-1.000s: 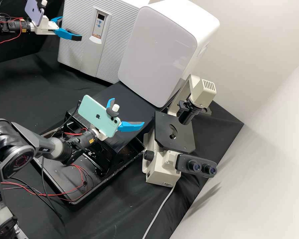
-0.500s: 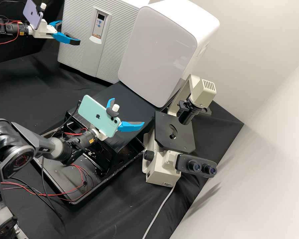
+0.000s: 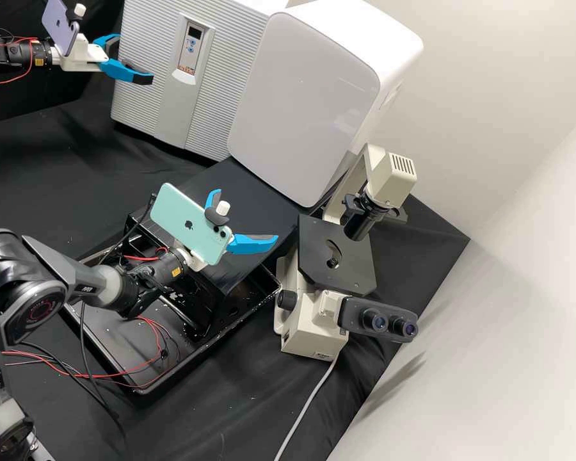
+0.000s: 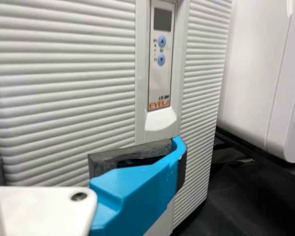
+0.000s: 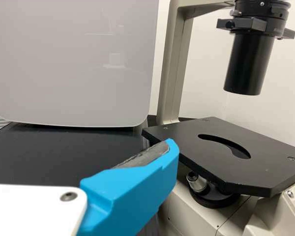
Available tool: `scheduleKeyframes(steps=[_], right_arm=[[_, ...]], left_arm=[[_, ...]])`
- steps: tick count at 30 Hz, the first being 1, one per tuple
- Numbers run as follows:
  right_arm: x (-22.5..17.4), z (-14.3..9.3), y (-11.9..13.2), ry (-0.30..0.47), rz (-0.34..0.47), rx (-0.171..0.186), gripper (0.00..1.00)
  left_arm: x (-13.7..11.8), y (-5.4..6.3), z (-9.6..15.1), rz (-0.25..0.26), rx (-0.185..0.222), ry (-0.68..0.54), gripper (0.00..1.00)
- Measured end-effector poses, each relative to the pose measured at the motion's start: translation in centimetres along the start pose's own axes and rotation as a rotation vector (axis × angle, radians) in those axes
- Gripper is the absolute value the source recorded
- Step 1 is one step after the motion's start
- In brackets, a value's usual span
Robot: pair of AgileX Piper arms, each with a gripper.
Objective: Open the incubator door
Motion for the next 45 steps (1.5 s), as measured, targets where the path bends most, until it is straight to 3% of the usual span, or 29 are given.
scheduleKeyframes(steps=[18, 26, 45], right_arm=[[0.00, 0.00, 0.00, 0.000, 0.000, 0.000, 1.00], [0.00, 0.00, 0.00, 0.000, 0.000, 0.000, 1.00], [0.00, 0.00, 0.00, 0.000, 0.000, 0.000, 1.00]], left_arm=[[-0.28, -0.04, 0.12, 0.014, -0.024, -0.003, 0.00], [-0.38, -0.07, -0.06, 0.030, -0.061, 0.016, 0.00], [-0.65, -0.28, -0.57, 0.046, -0.108, 0.050, 0.00]])
